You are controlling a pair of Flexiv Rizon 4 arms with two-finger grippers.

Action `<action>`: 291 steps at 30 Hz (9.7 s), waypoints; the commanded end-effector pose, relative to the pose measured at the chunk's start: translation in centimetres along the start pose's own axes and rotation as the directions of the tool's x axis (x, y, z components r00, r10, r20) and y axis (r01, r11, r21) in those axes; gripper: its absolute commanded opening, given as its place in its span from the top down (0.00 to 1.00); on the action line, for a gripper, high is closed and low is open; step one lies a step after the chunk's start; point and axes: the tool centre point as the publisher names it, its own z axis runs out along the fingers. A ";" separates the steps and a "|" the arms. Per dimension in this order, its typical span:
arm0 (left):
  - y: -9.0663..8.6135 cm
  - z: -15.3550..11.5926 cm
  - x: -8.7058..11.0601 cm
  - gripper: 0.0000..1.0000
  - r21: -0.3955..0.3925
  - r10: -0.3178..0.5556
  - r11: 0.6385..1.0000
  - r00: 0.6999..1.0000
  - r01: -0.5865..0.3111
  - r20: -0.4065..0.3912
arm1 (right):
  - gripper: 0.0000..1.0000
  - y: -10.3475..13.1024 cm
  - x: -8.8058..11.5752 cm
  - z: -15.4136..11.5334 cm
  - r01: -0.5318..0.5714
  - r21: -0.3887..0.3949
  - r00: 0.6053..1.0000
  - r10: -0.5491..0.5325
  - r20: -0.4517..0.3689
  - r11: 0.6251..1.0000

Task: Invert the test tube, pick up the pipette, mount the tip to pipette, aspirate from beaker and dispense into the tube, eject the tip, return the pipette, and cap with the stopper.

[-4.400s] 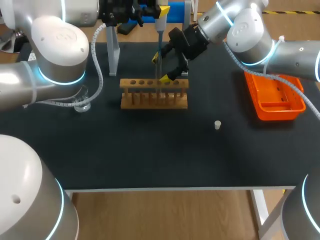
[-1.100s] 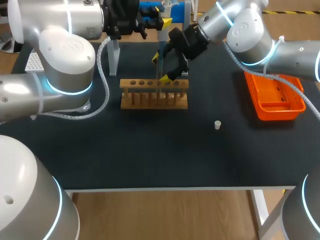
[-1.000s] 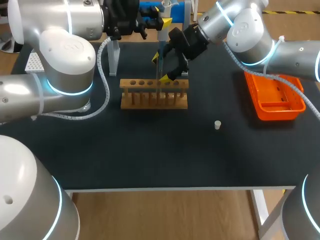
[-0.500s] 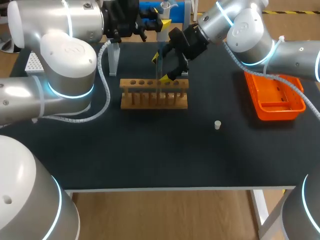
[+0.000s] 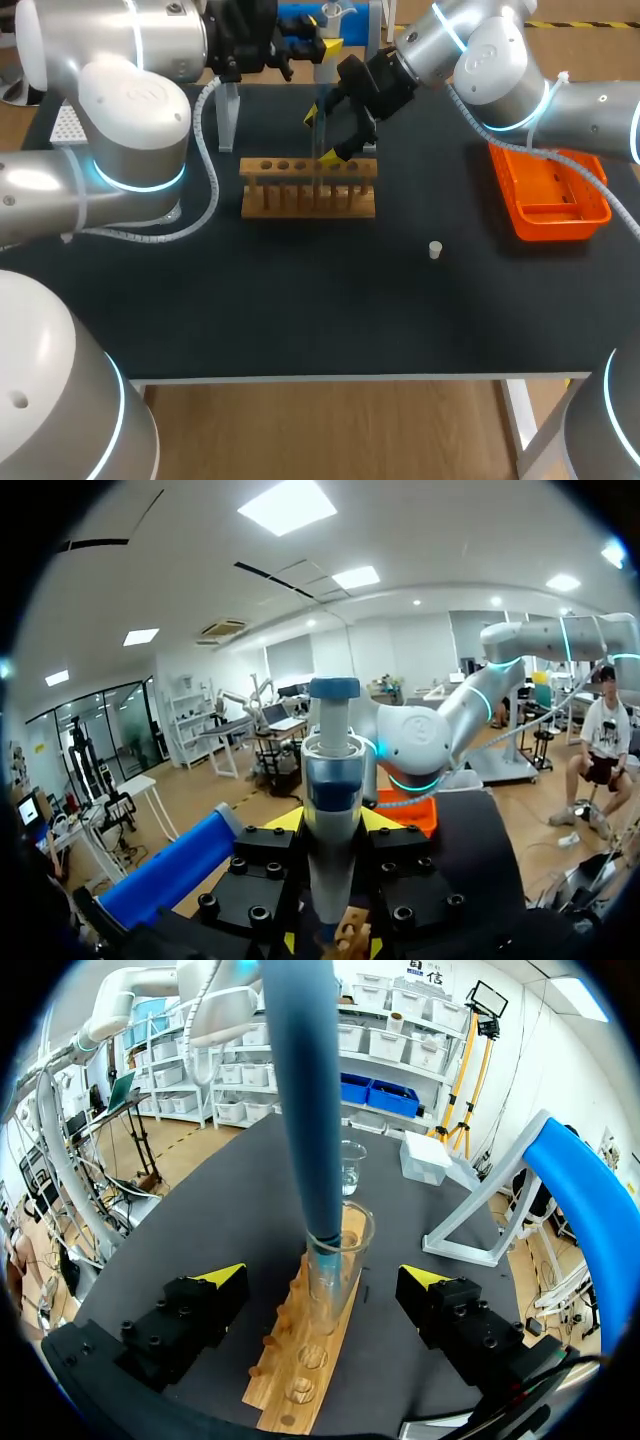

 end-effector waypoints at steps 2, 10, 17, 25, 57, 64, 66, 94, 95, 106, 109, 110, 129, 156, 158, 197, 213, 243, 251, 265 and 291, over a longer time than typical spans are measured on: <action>-0.1 -0.2 -0.5 1.00 -0.026 -0.009 1.000 1.000 0.009 -0.023 | 0.00 0.0 0.0 -0.2 0.000 0.002 1.000 0.000 -0.003 1.000; -0.5 -0.1 -0.9 1.00 -0.025 -0.004 1.000 1.000 0.003 -0.021 | 0.00 0.0 0.0 -0.2 0.000 0.002 1.000 0.000 -0.003 1.000; -1.0 -0.2 -1.0 1.00 -0.007 0.015 1.000 1.000 -0.015 -0.003 | 0.00 0.0 0.0 -0.2 0.000 0.002 1.000 0.000 -0.003 1.000; -0.7 -0.3 -1.3 1.00 -0.008 0.008 1.000 1.000 -0.008 0.000 | 0.00 0.0 0.0 -0.2 0.000 0.002 1.000 0.000 -0.003 1.000; 0.2 -0.1 -1.8 1.00 -0.001 -0.003 1.000 1.000 0.003 0.010 | 0.00 0.0 0.0 -0.2 0.000 0.002 1.000 0.000 -0.003 1.000; 0.0 0.0 -1.5 1.00 0.004 0.000 1.000 1.000 0.000 0.006 | 0.00 0.0 0.0 -0.2 0.000 0.002 1.000 0.000 -0.003 1.000; 0.0 0.0 -1.4 1.00 0.005 0.001 1.000 1.000 -0.001 0.006 | 0.00 0.0 0.0 -0.2 0.000 0.002 1.000 0.000 -0.003 1.000; 0.1 -0.3 -1.3 1.00 -0.011 0.013 1.000 1.000 -0.013 0.004 | 0.00 0.0 0.0 -0.2 0.000 0.002 1.000 0.000 -0.003 1.000; 0.1 -0.3 -1.3 1.00 -0.012 0.013 1.000 1.000 -0.013 0.003 | 0.00 0.0 0.0 -0.2 0.000 0.002 1.000 0.000 -0.003 1.000; 0.1 -0.1 -1.4 1.00 -0.022 0.014 1.000 1.000 -0.014 -0.015 | 0.00 0.0 0.0 -0.2 0.000 0.002 1.000 0.000 -0.003 1.000; 0.1 0.0 -1.5 1.00 -0.027 0.012 1.000 1.000 -0.013 -0.019 | 0.00 0.0 0.0 -0.2 0.000 0.002 1.000 0.000 -0.003 1.000; 0.1 0.0 -1.5 1.00 -0.027 0.012 1.000 1.000 -0.012 -0.020 | 0.00 0.0 0.0 -0.2 0.000 0.002 1.000 0.000 -0.003 1.000; 0.0 0.5 -1.5 1.00 -0.043 0.005 0.999 0.998 -0.008 -0.056 | 0.00 0.0 0.0 -0.2 0.000 0.002 1.000 0.000 -0.003 1.000; 0.3 0.3 -1.6 1.00 -0.044 -0.007 0.999 0.999 0.005 -0.054 | 0.00 0.0 0.0 -0.2 0.000 0.002 1.000 0.000 -0.003 1.000; 0.3 0.3 -1.6 1.00 -0.046 -0.008 0.999 0.999 0.005 -0.054 | 0.00 0.0 0.0 -0.2 0.000 0.002 1.000 0.000 -0.003 1.000; 0.3 0.3 -1.6 1.00 -0.046 -0.008 0.999 0.999 0.005 -0.052 | 0.00 0.6 5.5 -8.6 0.010 -0.030 0.993 -0.006 0.121 1.000; 0.3 0.3 -1.6 1.00 -0.046 -0.008 0.999 0.999 0.005 -0.052 | 0.00 3.5 8.4 -15.1 -0.022 -0.100 0.965 0.047 0.260 0.995; 0.3 0.3 -1.6 1.00 -0.046 -0.008 0.999 0.999 0.005 -0.052 | 0.00 15.8 2.4 -23.6 -0.022 -0.236 0.949 0.094 0.301 0.972; 0.3 0.3 -1.6 1.00 -0.046 -0.008 0.999 0.999 0.005 -0.052 | 1.00 15.8 2.4 -23.6 -0.022 -0.236 0.949 0.094 0.301 0.972; 0.3 0.3 -1.6 1.00 -0.046 -0.008 0.999 0.999 0.005 -0.052 | 1.00 18.1 1.7 -23.9 -0.042 -0.258 0.958 0.112 0.266 0.965; 0.3 0.3 -1.6 1.00 -0.046 -0.008 0.999 0.999 0.005 -0.052 | 1.00 22.4 -1.6 -21.2 -0.122 -0.238 0.960 0.175 0.217 0.964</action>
